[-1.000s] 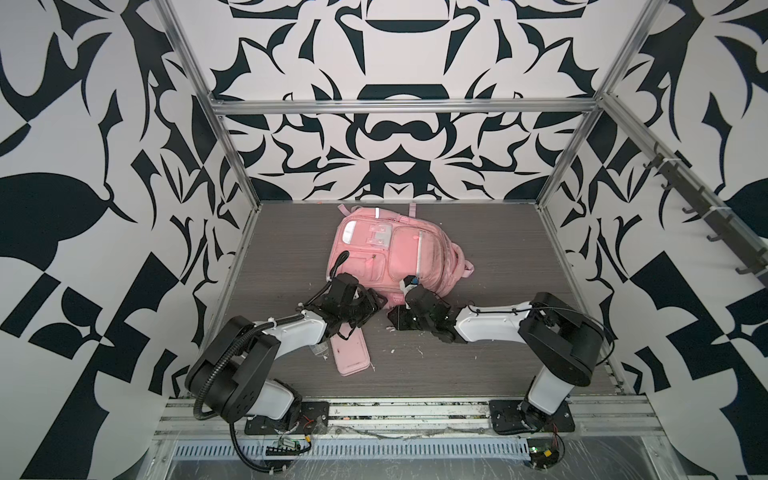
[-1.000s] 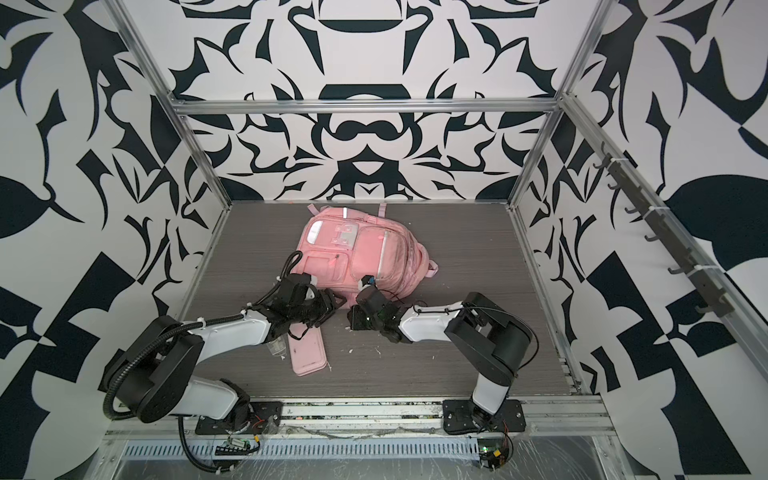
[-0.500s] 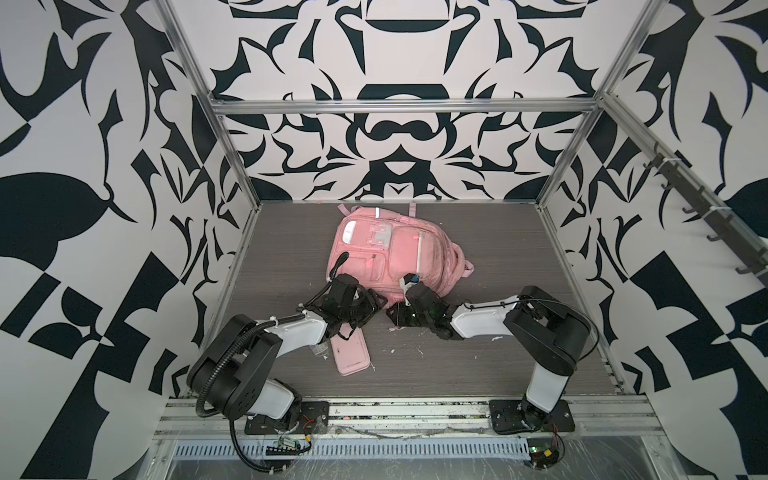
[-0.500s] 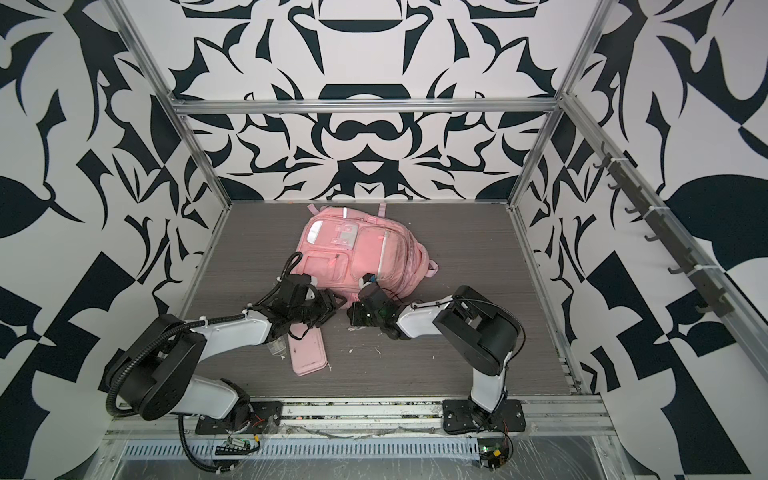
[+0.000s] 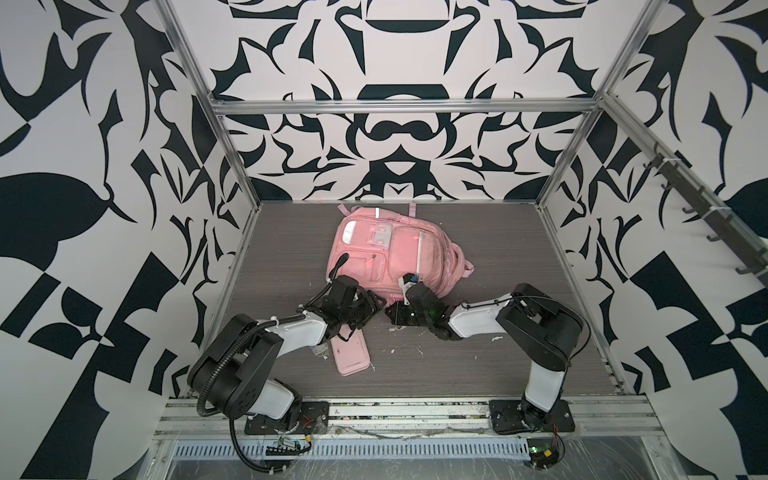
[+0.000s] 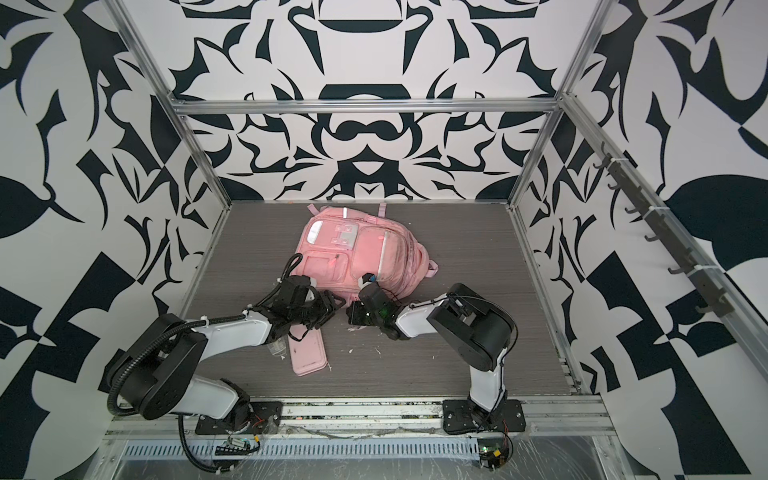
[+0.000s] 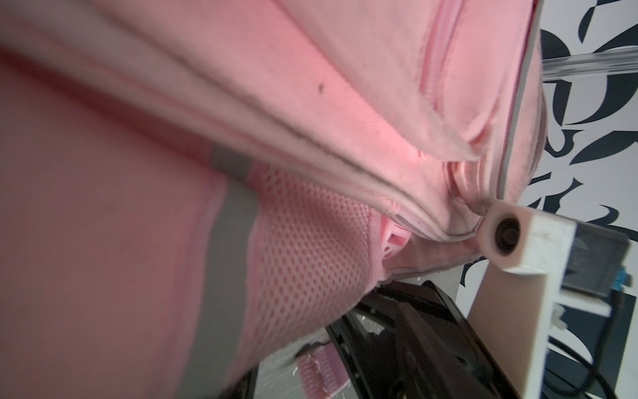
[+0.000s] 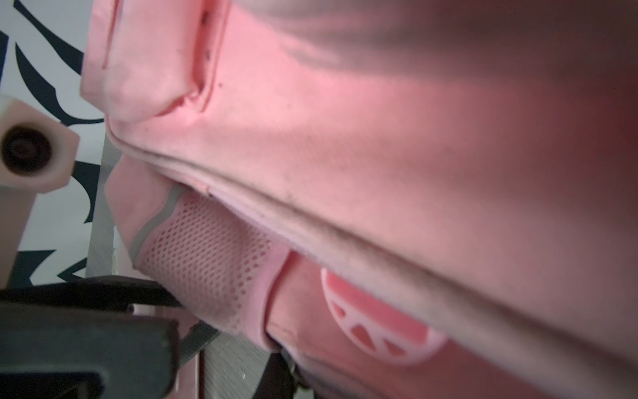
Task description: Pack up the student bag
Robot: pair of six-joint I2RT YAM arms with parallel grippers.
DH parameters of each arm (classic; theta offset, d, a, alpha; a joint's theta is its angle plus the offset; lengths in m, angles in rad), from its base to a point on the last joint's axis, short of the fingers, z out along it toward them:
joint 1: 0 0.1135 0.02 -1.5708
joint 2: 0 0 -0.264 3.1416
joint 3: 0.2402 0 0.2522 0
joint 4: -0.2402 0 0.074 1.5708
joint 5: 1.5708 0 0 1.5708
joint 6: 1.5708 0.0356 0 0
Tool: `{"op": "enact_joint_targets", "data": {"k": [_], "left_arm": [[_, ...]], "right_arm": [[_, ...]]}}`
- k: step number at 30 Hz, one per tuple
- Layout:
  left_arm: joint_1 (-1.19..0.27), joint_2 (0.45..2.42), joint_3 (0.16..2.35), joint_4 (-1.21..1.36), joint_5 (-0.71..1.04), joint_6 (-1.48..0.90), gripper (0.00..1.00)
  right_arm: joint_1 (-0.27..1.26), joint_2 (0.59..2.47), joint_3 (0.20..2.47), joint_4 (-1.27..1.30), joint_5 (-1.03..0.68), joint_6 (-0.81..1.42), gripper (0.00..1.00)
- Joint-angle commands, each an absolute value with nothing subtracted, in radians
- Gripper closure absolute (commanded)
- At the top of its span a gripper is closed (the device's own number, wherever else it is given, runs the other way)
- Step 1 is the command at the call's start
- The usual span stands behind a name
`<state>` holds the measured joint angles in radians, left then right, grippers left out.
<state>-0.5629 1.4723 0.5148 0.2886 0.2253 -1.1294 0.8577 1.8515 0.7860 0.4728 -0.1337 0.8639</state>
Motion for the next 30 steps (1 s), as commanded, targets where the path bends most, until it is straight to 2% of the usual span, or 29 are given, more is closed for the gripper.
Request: {"op": "enact_joint_targets", "data": {"k": [1, 11, 14, 18, 23, 30], "left_arm": [[-0.556, 1.508, 0.524, 0.291, 0.206, -1.121, 0.37], [-0.507, 1.594, 0.585, 0.304, 0.210, -1.094, 0.41], [-0.495, 1.612, 0.599, 0.308, 0.220, -1.091, 0.48], [-0.475, 1.617, 0.620, 0.308, 0.235, -1.084, 0.65], [-0.438, 1.601, 0.652, 0.271, 0.246, -1.056, 0.81], [-0.379, 1.585, 0.682, 0.239, 0.267, -1.029, 0.87]], "right_arm": [[0.855, 1.830, 0.761, 0.382, -0.114, 0.855, 0.92], [0.857, 1.766, 0.781, 0.238, -0.131, 0.824, 0.98], [0.858, 1.755, 0.793, 0.199, -0.147, 0.816, 1.00], [0.859, 1.711, 0.800, 0.140, -0.141, 0.796, 1.00], [0.858, 1.641, 0.820, 0.030, -0.118, 0.753, 1.00], [0.848, 1.575, 0.819, -0.067, -0.086, 0.718, 1.00]]}}
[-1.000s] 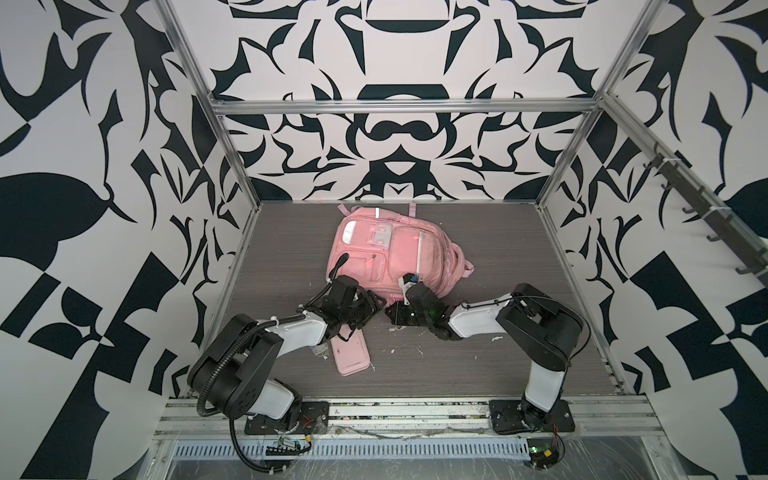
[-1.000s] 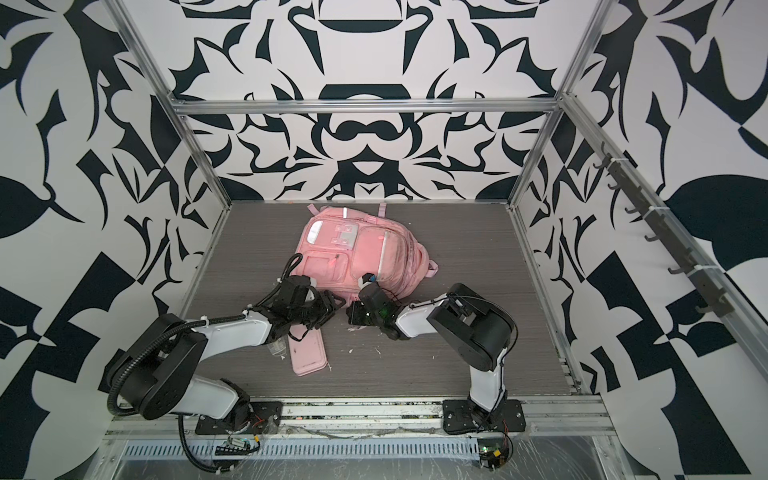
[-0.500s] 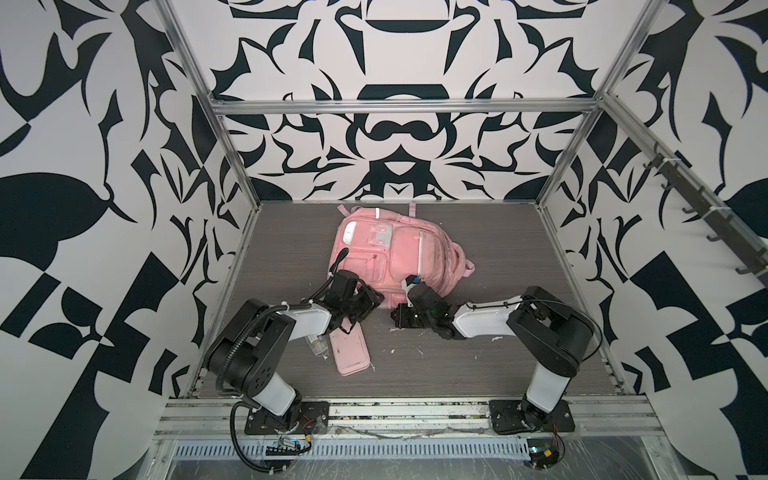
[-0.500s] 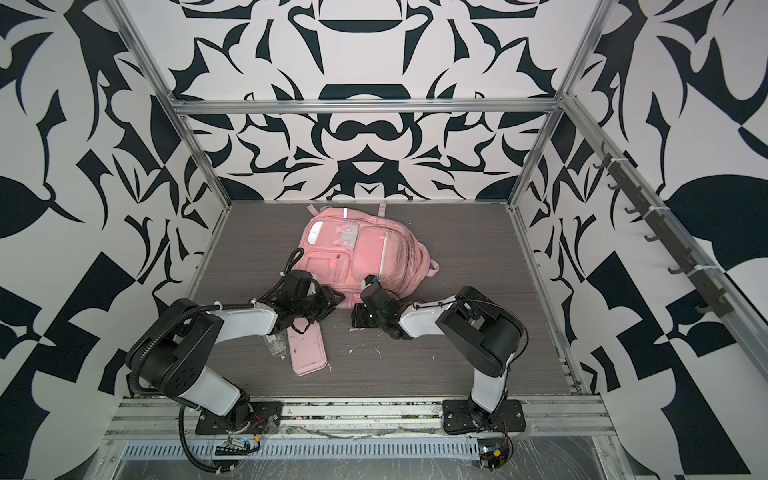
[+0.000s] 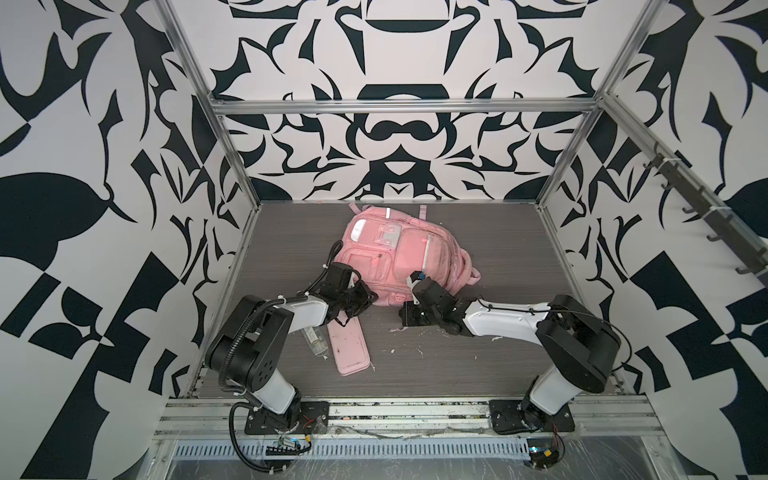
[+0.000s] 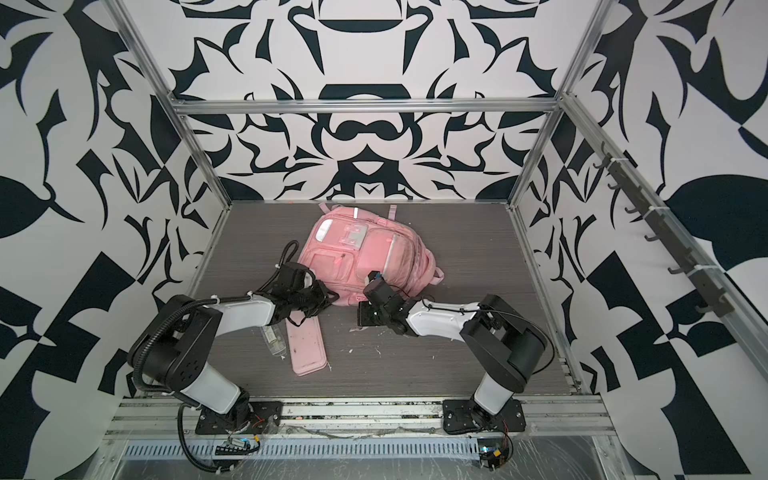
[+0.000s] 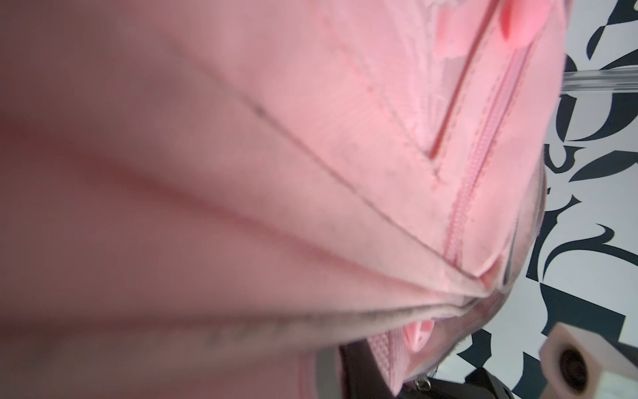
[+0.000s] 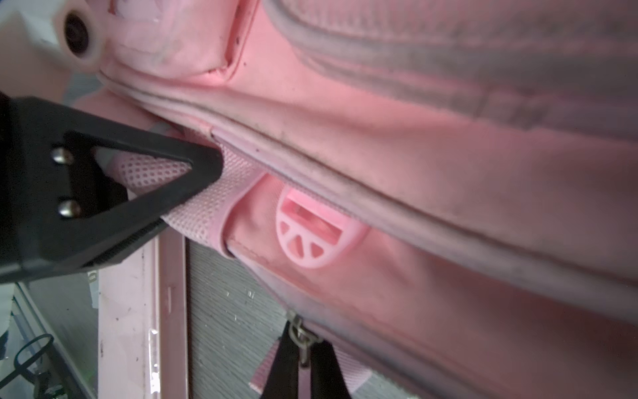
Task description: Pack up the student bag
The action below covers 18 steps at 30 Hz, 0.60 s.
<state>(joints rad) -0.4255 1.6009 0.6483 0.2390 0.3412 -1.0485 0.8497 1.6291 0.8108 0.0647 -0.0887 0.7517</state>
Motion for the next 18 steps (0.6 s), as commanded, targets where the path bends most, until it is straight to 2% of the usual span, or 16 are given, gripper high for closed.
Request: {"op": "enact_joint_targets", "data": {"k": [1, 12, 18], "left_arm": [[-0.372, 1.582, 0.683, 0.237, 0.268, -1.026, 0.87], [-0.241, 1.521, 0.653, 0.191, 0.312, -0.975, 0.88], [-0.225, 1.527, 0.662, 0.184, 0.333, -0.960, 0.88]], "right_arm": [[0.843, 1.568, 0.814, -0.070, -0.086, 0.717, 1.00], [0.732, 1.457, 0.709, -0.135, -0.087, 0.677, 1.00], [0.672, 1.392, 0.670, -0.152, -0.097, 0.670, 1.00]]}}
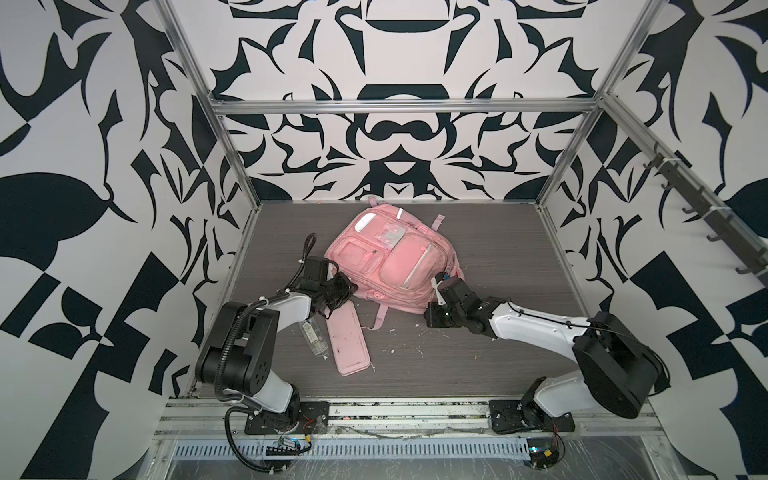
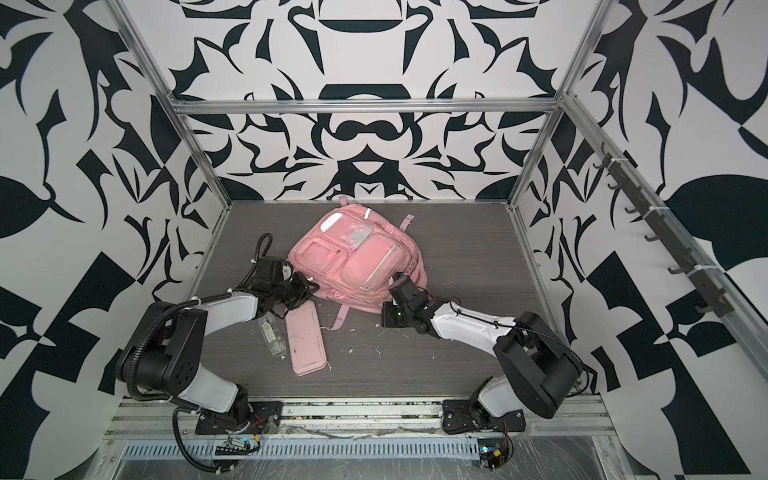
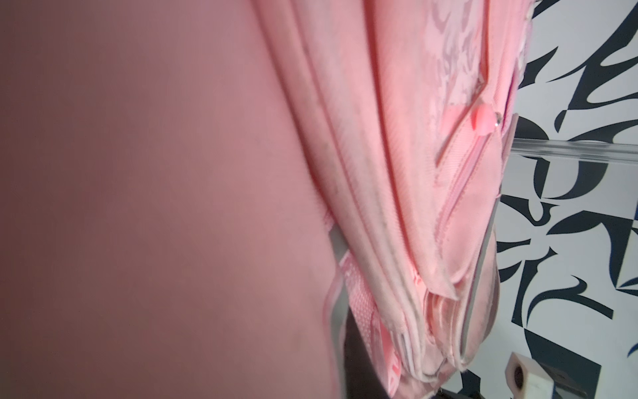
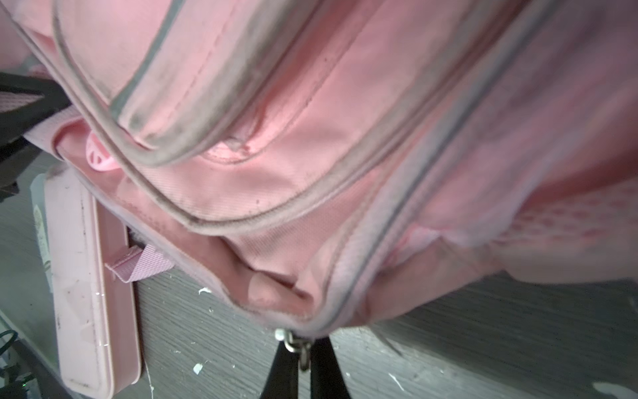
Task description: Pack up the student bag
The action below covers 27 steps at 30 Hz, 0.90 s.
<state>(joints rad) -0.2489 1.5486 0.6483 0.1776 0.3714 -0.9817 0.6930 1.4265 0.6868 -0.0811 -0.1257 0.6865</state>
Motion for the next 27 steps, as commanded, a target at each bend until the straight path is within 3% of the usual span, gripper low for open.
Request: {"op": "enact_joint_targets", "data": {"k": [1, 16, 27], "left_arm": [[-0.225, 1.535, 0.665, 0.190, 0.339, -0.960, 0.88], [-0.225, 1.673, 0.882, 0.145, 0.398, -0.923, 0.74], [-0.225, 1.667, 0.857, 0.095, 0.528, -0.846, 0.36]], "right_arm": [[0.671, 1.392, 0.672, -0.157, -0.097, 0.667, 1.00], [0.762, 1.512, 0.744, -0.060, -0.127, 0.719, 1.00], [0.821, 1.626, 0.866, -0.009, -0.158, 0.740, 1.00]]}}
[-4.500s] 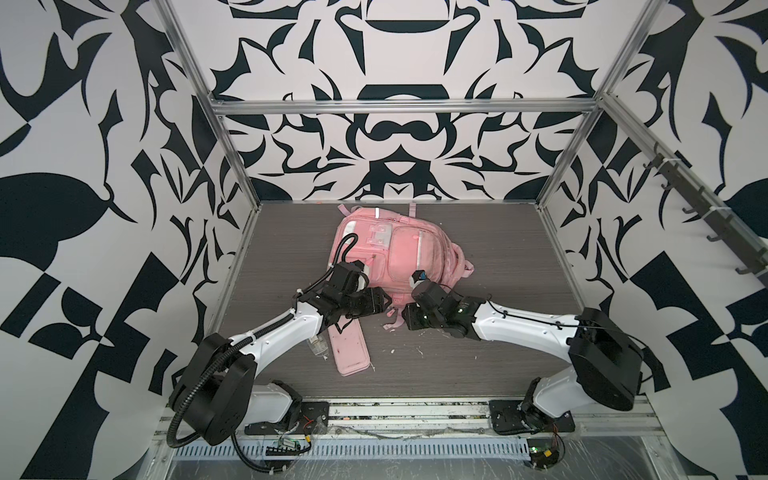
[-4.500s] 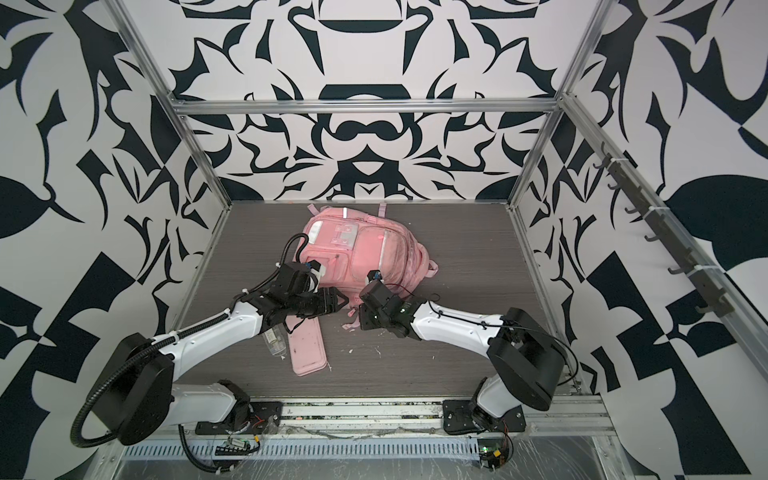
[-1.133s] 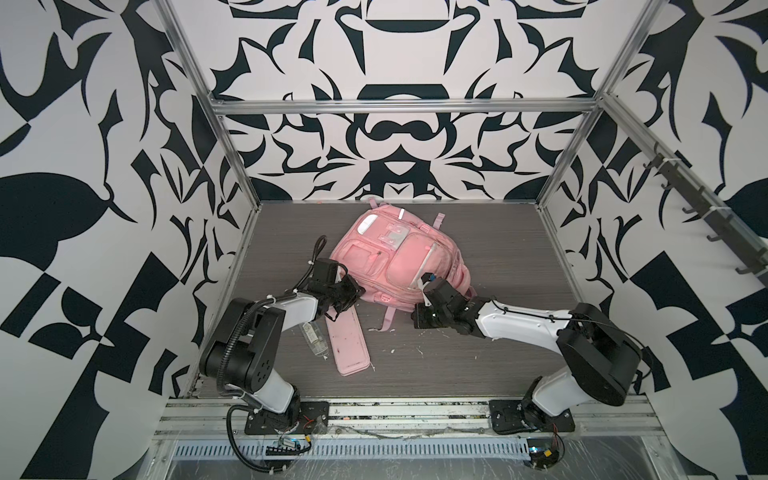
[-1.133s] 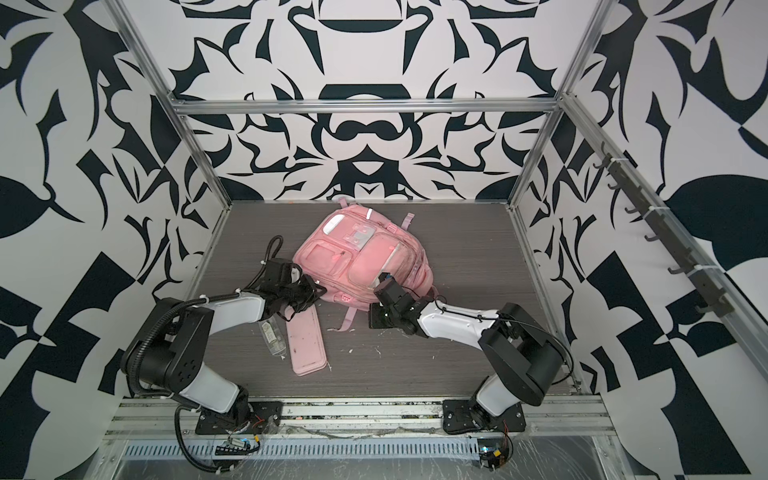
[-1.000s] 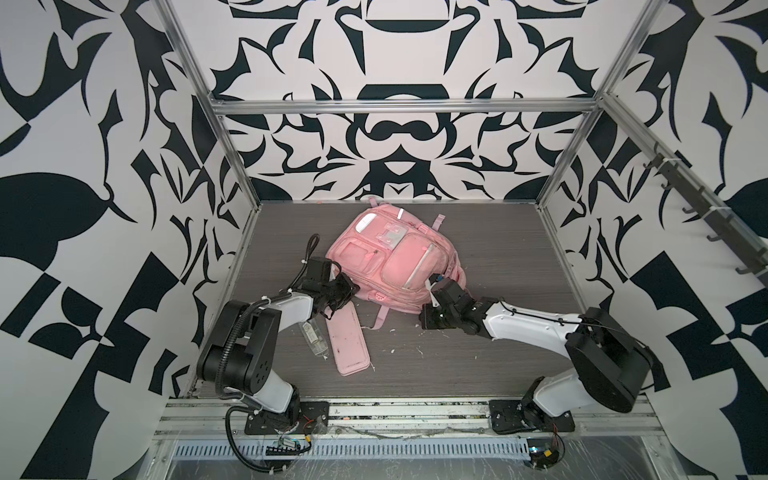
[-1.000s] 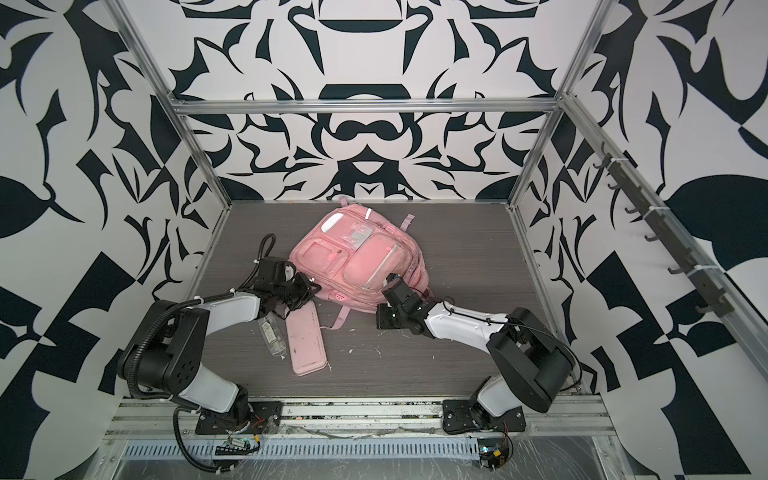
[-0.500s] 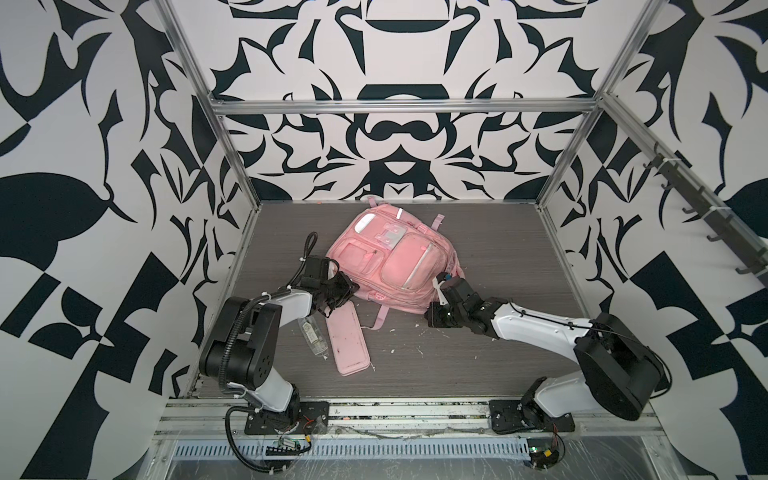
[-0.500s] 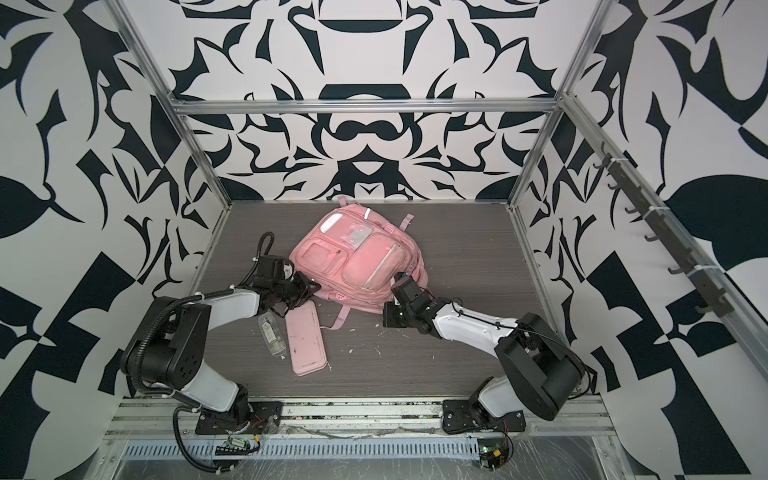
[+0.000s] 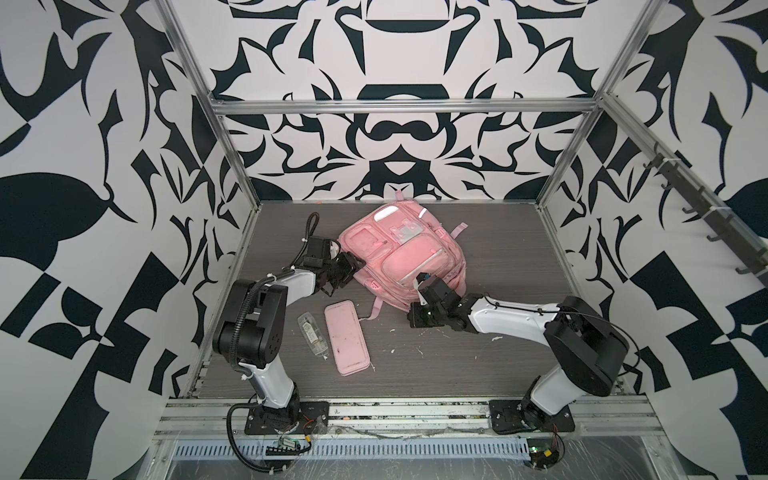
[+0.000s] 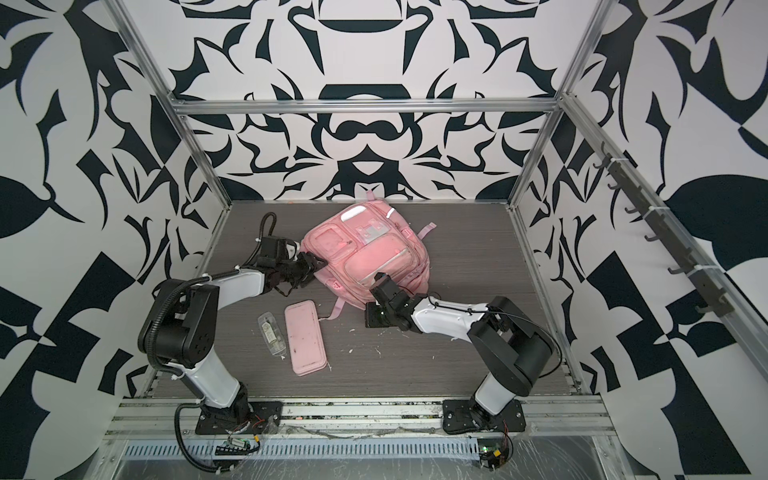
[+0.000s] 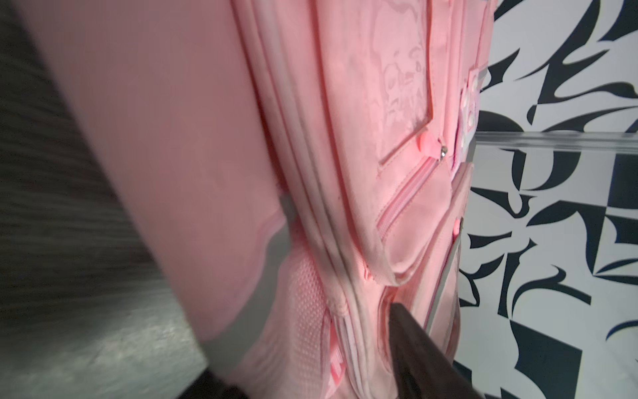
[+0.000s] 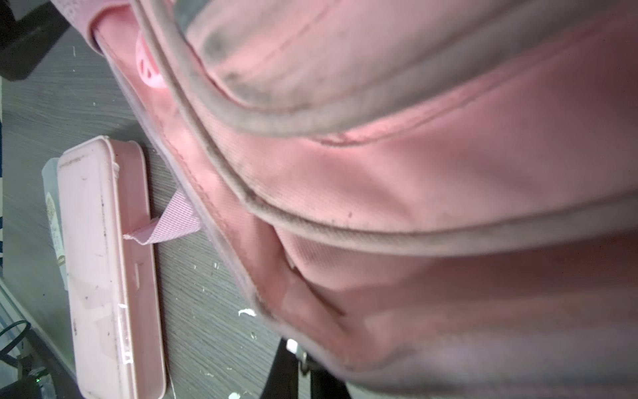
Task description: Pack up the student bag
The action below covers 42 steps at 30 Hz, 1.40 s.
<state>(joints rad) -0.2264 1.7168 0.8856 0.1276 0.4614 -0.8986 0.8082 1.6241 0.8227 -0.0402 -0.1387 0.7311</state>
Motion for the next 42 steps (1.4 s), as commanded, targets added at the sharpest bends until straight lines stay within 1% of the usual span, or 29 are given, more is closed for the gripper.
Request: {"op": "enact_joint_targets", "data": {"k": [1, 8, 12, 16, 21, 25, 28, 31, 36, 38, 42], "left_arm": [[-0.225, 1.653, 0.844, 0.077, 0.536, -0.831, 0.35], [-0.261, 1.511, 0.695, 0.044, 0.544, -0.825, 0.32], [-0.346, 1.461, 0.656, 0.043, 0.502, -0.857, 0.33], [-0.419, 1.477, 0.648, 0.076, 0.473, -0.896, 0.34], [-0.463, 1.520, 0.634, 0.120, 0.467, -0.924, 0.44], [-0.467, 1.543, 0.630, 0.151, 0.460, -0.935, 0.49], [-0.467, 1.560, 0.643, 0.161, 0.462, -0.938, 0.56], [-0.468, 1.574, 0.655, 0.162, 0.460, -0.932, 0.63], [-0.467, 1.594, 0.680, 0.156, 0.463, -0.927, 0.81], [-0.466, 1.595, 0.695, 0.143, 0.462, -0.917, 0.86], [-0.456, 1.590, 0.724, 0.107, 0.454, -0.892, 0.94]], "right_arm": [[0.825, 1.632, 0.868, -0.005, -0.162, 0.740, 1.00], [0.840, 1.668, 0.886, 0.019, -0.183, 0.749, 1.00], [0.853, 1.686, 0.908, 0.020, -0.189, 0.750, 1.00], [0.867, 1.693, 0.930, 0.016, -0.193, 0.752, 1.00], [0.885, 1.698, 0.953, 0.017, -0.192, 0.756, 1.00], [0.905, 1.705, 0.974, 0.017, -0.196, 0.760, 1.00], [0.916, 1.709, 0.986, 0.007, -0.195, 0.756, 1.00], [0.920, 1.699, 0.985, -0.004, -0.190, 0.750, 1.00], [0.919, 1.669, 0.982, -0.060, -0.159, 0.722, 1.00], [0.920, 1.653, 0.975, -0.077, -0.153, 0.716, 1.00], [0.914, 1.608, 0.951, -0.129, -0.122, 0.688, 1.00]]}}
